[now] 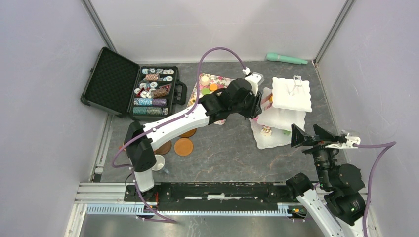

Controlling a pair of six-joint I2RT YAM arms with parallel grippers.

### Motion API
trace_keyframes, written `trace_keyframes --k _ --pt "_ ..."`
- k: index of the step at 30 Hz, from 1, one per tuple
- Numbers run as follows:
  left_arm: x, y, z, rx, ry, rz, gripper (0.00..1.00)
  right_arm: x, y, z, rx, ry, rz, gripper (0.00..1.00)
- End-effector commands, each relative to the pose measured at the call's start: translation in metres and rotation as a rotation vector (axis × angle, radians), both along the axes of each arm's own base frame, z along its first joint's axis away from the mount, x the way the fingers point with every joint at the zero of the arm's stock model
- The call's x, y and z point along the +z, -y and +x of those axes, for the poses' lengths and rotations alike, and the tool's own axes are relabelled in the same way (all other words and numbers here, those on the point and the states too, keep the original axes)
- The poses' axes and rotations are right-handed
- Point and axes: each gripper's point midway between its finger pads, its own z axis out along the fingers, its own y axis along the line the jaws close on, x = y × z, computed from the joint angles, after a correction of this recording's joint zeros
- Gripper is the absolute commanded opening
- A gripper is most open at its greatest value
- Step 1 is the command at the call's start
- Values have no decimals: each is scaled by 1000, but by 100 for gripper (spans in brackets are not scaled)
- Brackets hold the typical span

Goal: Serve the afternoon tea

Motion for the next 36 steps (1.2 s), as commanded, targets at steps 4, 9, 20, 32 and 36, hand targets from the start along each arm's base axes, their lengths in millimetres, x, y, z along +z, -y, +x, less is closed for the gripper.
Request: trace_keyframes --k 4,9,20,32,36 --pt "21 12 6 -11 44 -40 31 13 8 -8 -22 36 14 98" --pt "26 4 8 -7 73 -15 42 13 9 -8 -23 33 12 98" --pt "31 -9 2 1 83 -10 54 13 5 -7 -8 36 23 98" --pt "35 -35 -8 18 102 16 54 10 4 -6 -8 28 26 98" --pt "28 -56 -10 50 117 63 54 14 4 -6 -6 32 17 98"
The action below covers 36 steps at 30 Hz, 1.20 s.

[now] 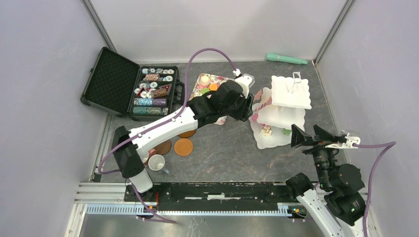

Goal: Serve the afternoon tea

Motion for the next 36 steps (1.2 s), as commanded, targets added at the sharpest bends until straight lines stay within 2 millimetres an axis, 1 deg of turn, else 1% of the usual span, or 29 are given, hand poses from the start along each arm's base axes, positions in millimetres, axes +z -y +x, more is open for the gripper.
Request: trace_keyframes --k 1,3,6,9,11,15,17,20,24,26,30,33,36 --pt "20 -26 -1 17 96 24 54 17 4 -6 0 42 15 98" --pt "18 -35 -2 32 98 33 54 16 5 -6 -6 39 14 98" --pt "22 -46 -7 46 103 30 54 13 4 -5 -5 41 15 98" --pt "28 -63 -9 78 122 34 52 12 1 -3 2 38 14 98" --pt "31 -78 -10 112 141 45 51 12 0 -2 7 36 12 98" --pt "29 -110 -10 181 160 76 50 10 -2 0 11 37 9 98" --pt "24 -127 -10 222 162 96 50 8 -3 1 14 37 9 98" --pt "14 -154 -7 298 157 131 51 5 -5 3 21 34 14 98" --pt "-11 -191 -1 403 114 182 51 3 -9 5 36 32 17 98" --pt "-24 -205 1 445 88 193 51 4 -10 4 40 33 17 98" --pt "-39 -228 6 527 61 206 51 4 -8 2 39 31 20 98" --pt "-51 -240 11 580 48 240 54 0 -7 0 35 41 40 98" --pt "-66 -242 17 581 23 279 54 0 -8 0 40 41 41 98"
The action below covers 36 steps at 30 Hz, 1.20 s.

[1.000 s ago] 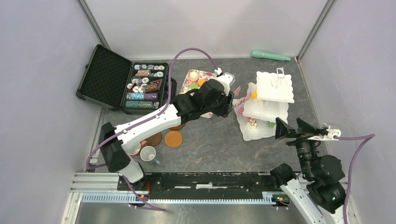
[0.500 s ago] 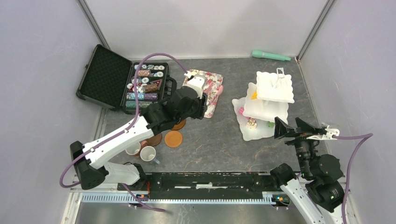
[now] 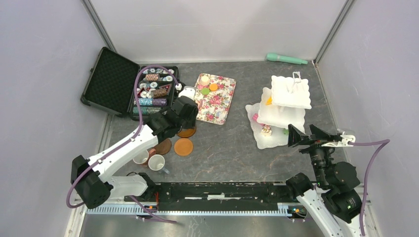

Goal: Serve the afternoon tea

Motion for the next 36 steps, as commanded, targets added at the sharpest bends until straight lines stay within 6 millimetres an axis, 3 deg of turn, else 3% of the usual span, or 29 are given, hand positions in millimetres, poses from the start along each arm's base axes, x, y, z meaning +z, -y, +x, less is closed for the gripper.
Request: trace_keyframes --k 1,5,16,30,36 --pt "-3 -4 15 67 19 -18 55 8 1 -5 12 43 31 98" --pt "-19 0 26 107 -51 -38 54 11 4 -7 -3 41 21 98" --pt "-26 26 45 178 -79 -150 54 6 6 -7 -13 35 26 98" --pt "-38 38 68 273 -92 -156 57 3 5 -4 -14 32 22 98" --pt "-47 43 74 268 -108 -130 52 3 6 -6 -15 32 23 98"
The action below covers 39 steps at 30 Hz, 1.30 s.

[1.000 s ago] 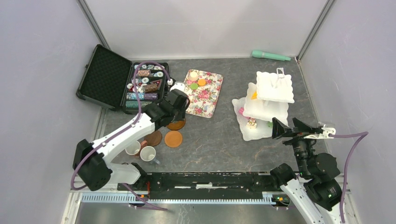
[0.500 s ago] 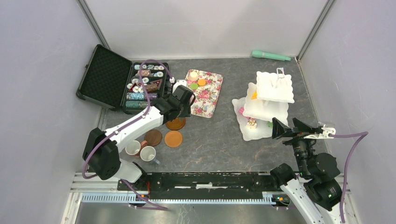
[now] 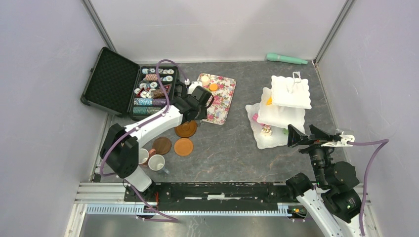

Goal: Serve the afternoon tea

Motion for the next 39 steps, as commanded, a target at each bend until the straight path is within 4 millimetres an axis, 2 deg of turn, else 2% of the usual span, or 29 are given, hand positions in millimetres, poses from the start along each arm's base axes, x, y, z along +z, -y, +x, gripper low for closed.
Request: trace_keyframes --k 1,6,14,18,22,26,30,34,39 --pt "14 9 16 44 53 -36 49 8 6 -7 -11 44 29 98" --pt "14 3 13 36 60 30 46 7 7 -7 -14 43 29 98" --pt "9 -2 5 11 38 58 52 6 4 -6 -5 41 32 98" --pt "14 0 3 7 45 29 54 5 4 -6 -3 37 35 98" --pt "8 2 0 4 30 16 55 4 2 -6 3 36 40 98" --pt "0 2 -1 2 11 23 51 5 2 -6 5 38 42 98" --pt "2 1 0 5 18 25 44 5 2 -7 6 39 43 98" --pt "10 5 0 -12 29 2 33 7 3 -8 5 41 40 98" --pt "32 24 -7 -99 37 -100 30 10 5 -10 -1 46 42 98"
